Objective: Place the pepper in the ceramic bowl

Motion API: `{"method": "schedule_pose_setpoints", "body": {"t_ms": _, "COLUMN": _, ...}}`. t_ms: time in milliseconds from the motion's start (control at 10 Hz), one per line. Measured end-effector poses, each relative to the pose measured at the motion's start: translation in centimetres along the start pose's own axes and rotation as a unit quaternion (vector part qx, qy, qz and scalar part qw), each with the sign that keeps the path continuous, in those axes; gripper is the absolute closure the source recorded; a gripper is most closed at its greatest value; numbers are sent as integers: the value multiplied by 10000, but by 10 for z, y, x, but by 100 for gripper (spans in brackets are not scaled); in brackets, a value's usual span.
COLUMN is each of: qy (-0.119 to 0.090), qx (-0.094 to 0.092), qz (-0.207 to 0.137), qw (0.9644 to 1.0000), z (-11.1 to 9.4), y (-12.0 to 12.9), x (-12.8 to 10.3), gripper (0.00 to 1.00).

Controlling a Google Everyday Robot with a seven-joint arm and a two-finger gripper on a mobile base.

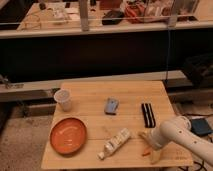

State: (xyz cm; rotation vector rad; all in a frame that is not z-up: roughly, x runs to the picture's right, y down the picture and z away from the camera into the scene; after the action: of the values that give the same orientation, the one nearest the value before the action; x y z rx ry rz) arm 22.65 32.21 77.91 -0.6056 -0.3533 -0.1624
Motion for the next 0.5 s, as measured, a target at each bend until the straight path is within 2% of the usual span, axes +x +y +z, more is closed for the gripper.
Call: {"method": "schedule_pose_setpoints", "body": {"t_ms": 500, "qy": 8, "qx": 6, "qz": 13, "qw": 10000, "z": -7, "y": 1, "x": 1, "gripper": 80}}
